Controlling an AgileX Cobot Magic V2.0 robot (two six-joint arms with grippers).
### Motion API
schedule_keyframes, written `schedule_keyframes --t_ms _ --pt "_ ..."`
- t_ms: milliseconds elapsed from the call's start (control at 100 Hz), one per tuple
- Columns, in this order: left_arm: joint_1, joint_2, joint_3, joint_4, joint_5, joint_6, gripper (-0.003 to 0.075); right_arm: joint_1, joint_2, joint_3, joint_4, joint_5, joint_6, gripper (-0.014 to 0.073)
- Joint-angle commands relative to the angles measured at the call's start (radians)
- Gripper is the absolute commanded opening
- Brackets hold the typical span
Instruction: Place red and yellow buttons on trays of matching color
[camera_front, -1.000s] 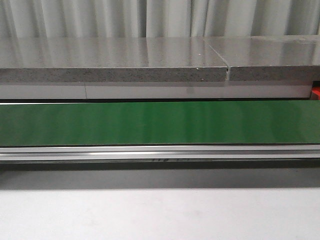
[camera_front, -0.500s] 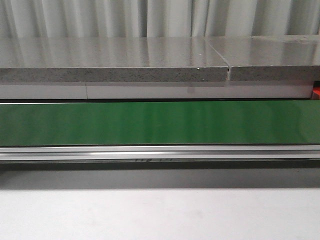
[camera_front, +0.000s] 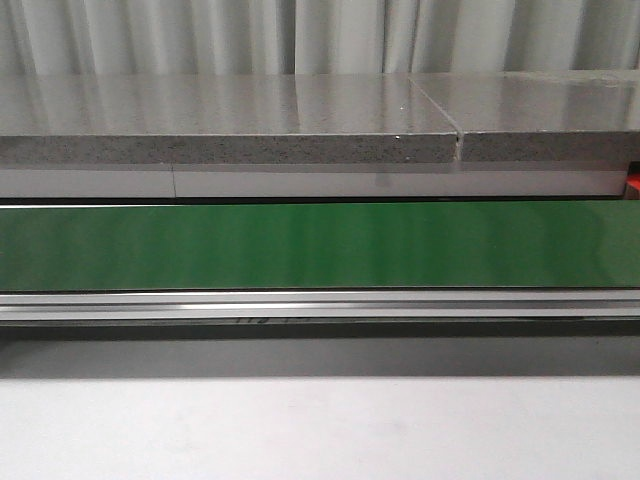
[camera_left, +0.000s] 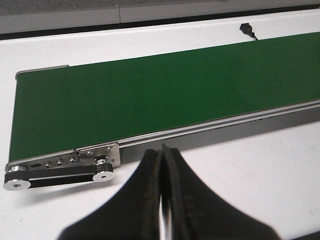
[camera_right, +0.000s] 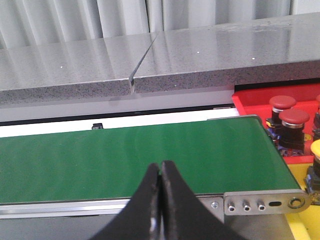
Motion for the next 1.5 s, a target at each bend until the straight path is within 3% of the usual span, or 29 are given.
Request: schedule_keyframes --t_ms 0,530,830,940,1200,1290,1490 --pt "-0.009 0.009 -0.024 -0.012 -0.069 -0.007 -0.0021 -0.005 -0.011 -0.015 -0.007 -0.076 -0.007 -0.0065" --pt "-0.009 0.002 0.023 0.013 -0.085 -0.007 -0.0021 -0.005 -0.011 -0.015 -0.007 -0.076 -0.007 -0.0065" --pt "0.110 -0.124 0.284 0.058 -0.552 -0.073 -0.0021 -0.005 -0.011 -0.015 -0.007 -0.076 -0.007 -0.0065" --pt "0.141 -0.211 0.382 0.077 -0.658 -0.070 -0.0021 -0.005 -0.011 -0.015 -0.007 -0.076 -0.007 -0.0065" --pt "0.180 -0.444 0.584 0.098 -0.737 -0.070 -0.0021 -0.005 -0.011 -0.015 -0.007 -0.076 -0.007 -0.0065" --pt "0.180 -0.444 0.647 0.098 -0.831 -0.070 -0.0021 -0.005 -0.011 -0.015 -0.007 -0.076 -0.007 -0.0065" --pt "0.180 -0.444 0.644 0.091 -0.809 -0.070 -0.0021 -0.005 -0.007 -0.015 -0.007 -0.076 -0.007 -0.0065"
